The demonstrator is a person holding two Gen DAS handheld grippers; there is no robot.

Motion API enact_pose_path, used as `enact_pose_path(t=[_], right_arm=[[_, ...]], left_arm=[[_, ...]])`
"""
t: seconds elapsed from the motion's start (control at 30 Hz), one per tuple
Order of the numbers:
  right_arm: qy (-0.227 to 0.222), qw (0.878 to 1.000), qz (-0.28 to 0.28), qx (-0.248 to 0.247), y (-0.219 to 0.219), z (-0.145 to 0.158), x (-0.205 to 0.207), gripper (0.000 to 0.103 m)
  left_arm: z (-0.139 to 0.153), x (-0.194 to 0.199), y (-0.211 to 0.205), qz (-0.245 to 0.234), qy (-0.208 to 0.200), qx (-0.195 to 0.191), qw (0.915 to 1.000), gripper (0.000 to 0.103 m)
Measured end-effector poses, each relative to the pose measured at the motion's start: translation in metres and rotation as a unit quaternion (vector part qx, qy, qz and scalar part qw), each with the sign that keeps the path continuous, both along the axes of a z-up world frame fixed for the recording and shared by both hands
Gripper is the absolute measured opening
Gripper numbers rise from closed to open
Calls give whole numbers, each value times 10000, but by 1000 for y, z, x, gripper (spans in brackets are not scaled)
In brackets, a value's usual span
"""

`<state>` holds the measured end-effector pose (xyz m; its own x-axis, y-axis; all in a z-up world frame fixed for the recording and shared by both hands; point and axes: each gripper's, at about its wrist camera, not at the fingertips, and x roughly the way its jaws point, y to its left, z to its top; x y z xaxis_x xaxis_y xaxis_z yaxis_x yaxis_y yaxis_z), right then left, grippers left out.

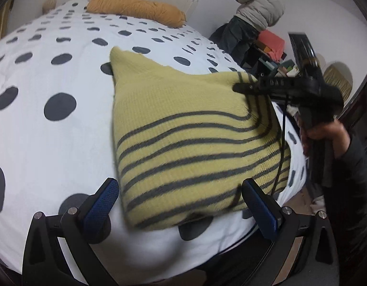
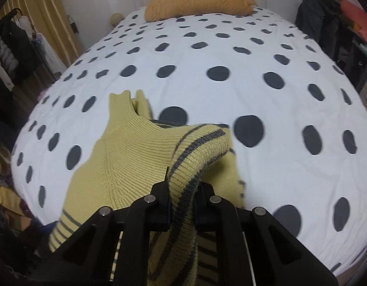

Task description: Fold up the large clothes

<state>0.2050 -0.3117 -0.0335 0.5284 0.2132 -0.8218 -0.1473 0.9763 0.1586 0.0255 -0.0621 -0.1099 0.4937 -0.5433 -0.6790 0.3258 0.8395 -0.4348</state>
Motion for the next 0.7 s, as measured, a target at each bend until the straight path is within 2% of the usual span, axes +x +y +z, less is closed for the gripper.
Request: enact_pose_path(t=[0.1, 0.17, 0.23, 0.27, 0.33, 0.4, 0.47, 0.53, 0.6, 0.67, 0.7], right_arm=[[52, 9990, -412, 135, -27, -15, -1, 13], [410, 9963, -615, 435, -42, -45, 4, 14], [542, 9933, -650, 788, -42, -68, 1, 17], [451, 9926, -661, 917, -42, -69, -2, 19], [387, 9891, -704, 1233, -45, -63, -8, 31], [378, 9824, -829, 1628, -49, -51, -17, 35], [279, 9816, -934, 1641, -47, -37, -32, 36], [30, 9834, -926, 1562, -43, -21, -53, 37], [-237, 9815, -854, 1700, -34, -3, -80, 46], [-355, 9684, -488, 2420, -21, 4, -107, 51], [-249, 9595, -310, 2789, -14, 1, -114, 53]], left_arm=[[-1, -2, 4, 19, 21, -101, 9999, 102], [-2, -2, 1, -21, 47, -55, 10000, 102], [-6, -3, -8, -66, 32, 336, 9994, 103], [-9, -2, -12, -59, 36, 608, 9981, 103], [-15, -3, -13, 2, 71, 882, 9961, 103], [-20, -5, -3, 22, 230, 646, 9976, 102], [-23, -9, 10, 62, 279, 368, 9989, 102], [-25, -13, 18, 84, 275, 297, 9991, 102], [-29, -17, 24, 153, 271, 400, 9987, 102], [-32, -15, 29, 152, 264, 364, 9989, 102], [-32, -15, 28, 99, 270, 358, 9989, 102]])
